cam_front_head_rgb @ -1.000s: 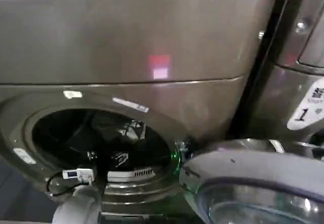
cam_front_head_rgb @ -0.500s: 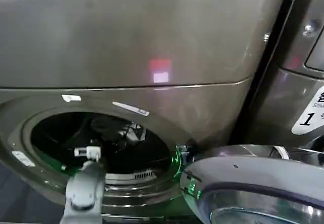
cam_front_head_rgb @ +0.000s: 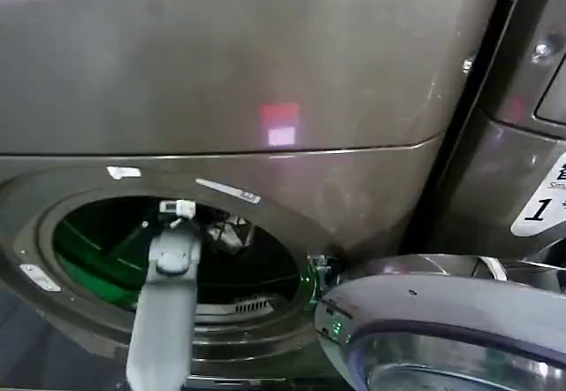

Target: Grasp the clothes from the dryer.

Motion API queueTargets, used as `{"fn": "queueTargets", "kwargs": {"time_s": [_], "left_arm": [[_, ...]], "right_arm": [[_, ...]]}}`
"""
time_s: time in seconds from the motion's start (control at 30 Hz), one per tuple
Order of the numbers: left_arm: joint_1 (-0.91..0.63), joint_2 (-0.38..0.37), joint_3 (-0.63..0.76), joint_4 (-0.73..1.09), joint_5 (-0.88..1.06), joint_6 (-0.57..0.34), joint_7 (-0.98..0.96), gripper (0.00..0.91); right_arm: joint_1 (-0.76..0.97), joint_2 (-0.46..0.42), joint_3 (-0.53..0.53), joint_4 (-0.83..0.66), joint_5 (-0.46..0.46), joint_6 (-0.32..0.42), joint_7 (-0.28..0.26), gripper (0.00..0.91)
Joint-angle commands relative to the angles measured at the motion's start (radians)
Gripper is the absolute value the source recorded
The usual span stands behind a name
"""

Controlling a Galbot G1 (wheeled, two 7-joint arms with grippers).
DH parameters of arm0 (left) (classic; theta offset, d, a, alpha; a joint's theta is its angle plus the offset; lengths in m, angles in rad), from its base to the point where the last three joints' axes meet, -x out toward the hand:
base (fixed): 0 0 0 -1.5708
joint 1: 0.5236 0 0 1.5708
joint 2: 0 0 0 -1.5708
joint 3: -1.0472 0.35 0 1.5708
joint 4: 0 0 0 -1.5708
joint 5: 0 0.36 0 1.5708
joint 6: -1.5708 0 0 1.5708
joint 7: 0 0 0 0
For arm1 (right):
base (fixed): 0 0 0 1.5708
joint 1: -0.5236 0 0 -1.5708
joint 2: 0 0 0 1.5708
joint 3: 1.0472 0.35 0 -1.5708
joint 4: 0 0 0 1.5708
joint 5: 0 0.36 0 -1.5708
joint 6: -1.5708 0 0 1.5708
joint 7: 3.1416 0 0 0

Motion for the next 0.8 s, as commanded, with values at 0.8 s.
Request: {"fn": "queueTargets", "kwargs": {"time_s": [0.8], "left_arm": [[-0.125, 0.049, 0.070, 0.327, 0.087, -0.221, 0.243, 0.907]], "right_arm": [[0.017, 0.017, -0.049, 0.018, -0.018, 0.007, 0.001, 0.907]]}}
